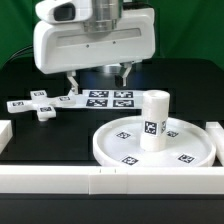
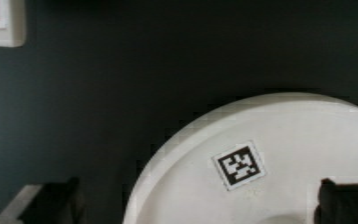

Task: Assemble round table

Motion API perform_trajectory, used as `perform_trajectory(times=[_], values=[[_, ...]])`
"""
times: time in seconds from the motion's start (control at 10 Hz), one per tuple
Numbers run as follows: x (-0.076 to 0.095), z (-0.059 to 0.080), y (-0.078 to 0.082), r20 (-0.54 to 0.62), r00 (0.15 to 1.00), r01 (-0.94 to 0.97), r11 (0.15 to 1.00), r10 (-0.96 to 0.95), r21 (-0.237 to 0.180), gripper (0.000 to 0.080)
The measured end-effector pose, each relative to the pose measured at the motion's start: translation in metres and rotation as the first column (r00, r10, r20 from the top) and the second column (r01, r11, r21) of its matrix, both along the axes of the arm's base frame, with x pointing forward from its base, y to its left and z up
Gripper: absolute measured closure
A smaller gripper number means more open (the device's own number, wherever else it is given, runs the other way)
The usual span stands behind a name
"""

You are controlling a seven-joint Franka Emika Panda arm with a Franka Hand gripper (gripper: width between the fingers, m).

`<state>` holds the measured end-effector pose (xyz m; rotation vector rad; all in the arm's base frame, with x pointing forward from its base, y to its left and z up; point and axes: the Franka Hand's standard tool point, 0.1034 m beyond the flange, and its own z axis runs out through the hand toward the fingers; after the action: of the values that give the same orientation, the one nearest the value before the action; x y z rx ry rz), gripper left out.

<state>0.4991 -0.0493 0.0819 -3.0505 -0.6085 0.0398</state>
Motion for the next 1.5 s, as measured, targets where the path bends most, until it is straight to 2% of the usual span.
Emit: perform_trajectory(times=[0.2,0.3,0.4,0.5,0.8,0.9,1.1,1.2,1.5], values=[[-0.001,-0.001,-0.002,-0.001,1.0,-0.014,1.0,0.014,0.0,0.015],[-0.003,-0.002,-0.017,0.002,0.973,-0.231,0.973,0.231,0.003,0.015],[-0.006,-0.002,-0.029,-0.007,0.958,-0.286,0.958,0.286,0.009,0.015],[-0.006,-0.001,-0.035,-0.003,0.944,-0.331,0.944,0.331,0.011,0.015],[-0.006,-0.002,-0.031,-0.005,0.948,-0.318,0.948,0.319,0.012,0.015],[-0.006,-0.002,-0.035,-0.002,0.932,-0.363,0.932,0.363,0.01,0.015],[-0.013,-0.003,-0.056,0.0,0.841,-0.542,0.841,0.542,-0.004,0.015],[-0.012,-0.002,-0.058,0.001,0.823,-0.568,0.823,0.568,-0.008,0.015],[-0.012,-0.002,-0.058,0.002,0.838,-0.545,0.838,0.545,-0.009,0.015]])
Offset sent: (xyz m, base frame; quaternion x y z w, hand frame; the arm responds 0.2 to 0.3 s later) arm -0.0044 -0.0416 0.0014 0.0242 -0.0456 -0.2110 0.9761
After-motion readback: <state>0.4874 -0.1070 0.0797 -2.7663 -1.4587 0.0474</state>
